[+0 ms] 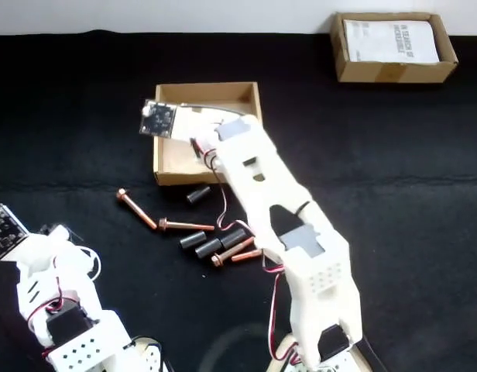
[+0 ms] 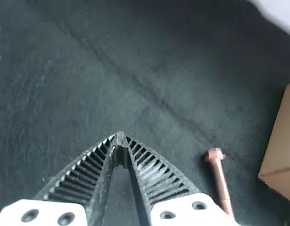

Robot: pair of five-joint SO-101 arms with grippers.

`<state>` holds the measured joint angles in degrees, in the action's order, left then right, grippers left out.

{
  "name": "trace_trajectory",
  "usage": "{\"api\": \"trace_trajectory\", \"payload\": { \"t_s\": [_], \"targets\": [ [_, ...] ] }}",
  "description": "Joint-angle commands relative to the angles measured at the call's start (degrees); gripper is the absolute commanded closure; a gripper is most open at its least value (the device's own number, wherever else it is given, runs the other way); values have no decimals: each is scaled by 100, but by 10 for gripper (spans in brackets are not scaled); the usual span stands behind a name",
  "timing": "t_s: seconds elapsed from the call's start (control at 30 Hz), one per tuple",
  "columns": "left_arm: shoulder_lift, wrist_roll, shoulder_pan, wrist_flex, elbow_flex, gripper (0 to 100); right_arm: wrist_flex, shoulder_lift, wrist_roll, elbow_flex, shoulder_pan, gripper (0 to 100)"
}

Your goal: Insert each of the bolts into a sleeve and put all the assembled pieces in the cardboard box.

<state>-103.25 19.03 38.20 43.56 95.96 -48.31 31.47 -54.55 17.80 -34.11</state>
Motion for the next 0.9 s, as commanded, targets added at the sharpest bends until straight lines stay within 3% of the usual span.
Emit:
{"api": "trace_trajectory", "payload": {
  "t_s": [0.0, 0.07, 0.27, 0.43, 0.57, 0.67, 0.87],
  "targets": [
    [-31, 44, 22, -229, 119, 991, -242, -22, -70, 365, -13, 992],
    [-22, 53, 4, -211, 119, 991, -637, -4, -62, 391, -31, 978],
    [-31, 26, -154, -26, 119, 991, -1596, -40, -62, 611, -154, 799],
    [-31, 18, -180, -26, 119, 991, -2589, -40, 0, 1903, -268, 797],
    [-31, 18, -198, -26, 119, 990, -3969, -31, 914, 3160, -611, 797],
    [-31, 18, -198, -35, 119, 990, -5165, -31, 1196, 3864, -1051, 798],
    [-31, 9, -198, -44, 119, 990, -5288, -769, 1679, 3134, -1411, 798]
  ]
}}
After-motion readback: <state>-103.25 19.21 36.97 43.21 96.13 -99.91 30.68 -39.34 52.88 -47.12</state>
